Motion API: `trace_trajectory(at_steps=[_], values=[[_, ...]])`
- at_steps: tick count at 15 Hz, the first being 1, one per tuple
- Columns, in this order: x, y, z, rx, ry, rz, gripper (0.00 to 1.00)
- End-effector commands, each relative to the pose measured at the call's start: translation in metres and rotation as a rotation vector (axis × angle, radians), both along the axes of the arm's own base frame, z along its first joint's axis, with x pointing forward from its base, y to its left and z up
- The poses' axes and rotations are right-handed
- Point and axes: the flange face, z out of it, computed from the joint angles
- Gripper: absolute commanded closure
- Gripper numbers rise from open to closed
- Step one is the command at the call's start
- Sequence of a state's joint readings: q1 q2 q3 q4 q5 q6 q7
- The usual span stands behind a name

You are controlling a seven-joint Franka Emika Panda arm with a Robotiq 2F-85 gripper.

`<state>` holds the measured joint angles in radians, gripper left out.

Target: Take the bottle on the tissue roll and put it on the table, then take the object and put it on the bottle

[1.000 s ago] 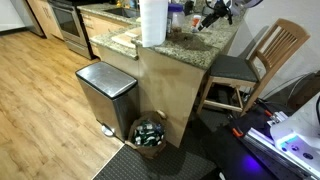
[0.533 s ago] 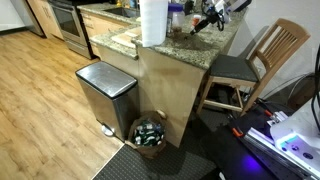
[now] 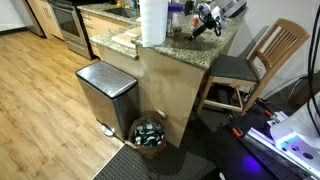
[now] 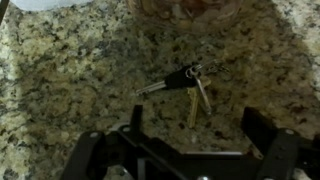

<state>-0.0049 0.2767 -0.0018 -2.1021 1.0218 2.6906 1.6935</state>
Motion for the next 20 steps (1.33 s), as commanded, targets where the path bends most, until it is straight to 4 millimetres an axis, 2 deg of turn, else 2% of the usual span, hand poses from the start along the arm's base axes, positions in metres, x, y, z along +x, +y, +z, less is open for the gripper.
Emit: trace_trajectory(at_steps=[1,8,11,12,13,20], values=[[0.008,0.000,-0.012,0.005,-0.025,0.028,0.00],[0.028,-0.001,-0.029,0.054,-0.143,0.093,0.00],[0.029,-0.002,-0.041,0.058,-0.162,0.105,0.00],[0.029,-0.003,-0.042,0.052,-0.160,0.107,0.25],[0.026,-0.005,-0.043,0.040,-0.152,0.107,0.26],[0.014,-0.011,-0.027,-0.043,-0.154,0.077,0.79]])
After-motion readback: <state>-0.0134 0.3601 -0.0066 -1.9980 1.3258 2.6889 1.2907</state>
